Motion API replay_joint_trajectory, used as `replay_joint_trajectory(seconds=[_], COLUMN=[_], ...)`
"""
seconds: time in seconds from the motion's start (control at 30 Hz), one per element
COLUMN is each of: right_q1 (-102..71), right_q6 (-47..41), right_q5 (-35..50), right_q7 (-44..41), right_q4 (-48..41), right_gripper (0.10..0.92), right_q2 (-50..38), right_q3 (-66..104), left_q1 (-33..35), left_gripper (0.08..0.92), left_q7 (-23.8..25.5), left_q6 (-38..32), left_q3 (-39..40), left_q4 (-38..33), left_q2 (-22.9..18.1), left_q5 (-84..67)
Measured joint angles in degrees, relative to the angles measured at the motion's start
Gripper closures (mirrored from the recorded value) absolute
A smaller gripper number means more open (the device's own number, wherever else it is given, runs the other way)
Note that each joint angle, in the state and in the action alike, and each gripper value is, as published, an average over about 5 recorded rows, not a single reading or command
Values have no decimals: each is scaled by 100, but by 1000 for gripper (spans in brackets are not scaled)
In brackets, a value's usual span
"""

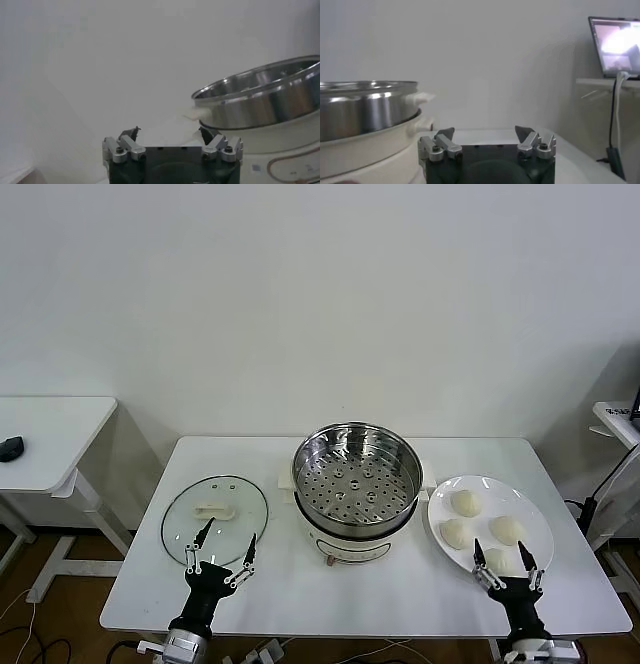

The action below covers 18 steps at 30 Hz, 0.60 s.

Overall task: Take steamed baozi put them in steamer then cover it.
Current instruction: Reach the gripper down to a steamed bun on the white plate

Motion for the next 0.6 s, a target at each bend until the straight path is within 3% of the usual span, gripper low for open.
replay_joint_trajectory(seconds=[0.33, 0.6], right_q1=[1258, 3062], right_q6=[-758, -1165], right_q5=[564, 1115], right_q7=[379, 169], right_q4=[-387, -1459], right_gripper=[203, 203], right_q2=[-746, -1516], right_q3=[-269, -1157], left_q1=[26, 24], left_gripper=[177, 177], left_q7=[3, 10], left_q6=[-54, -54], left_q3=[49, 121], left_q4=[-188, -249], left_q2=[-16, -34], left_q5=[-30, -31])
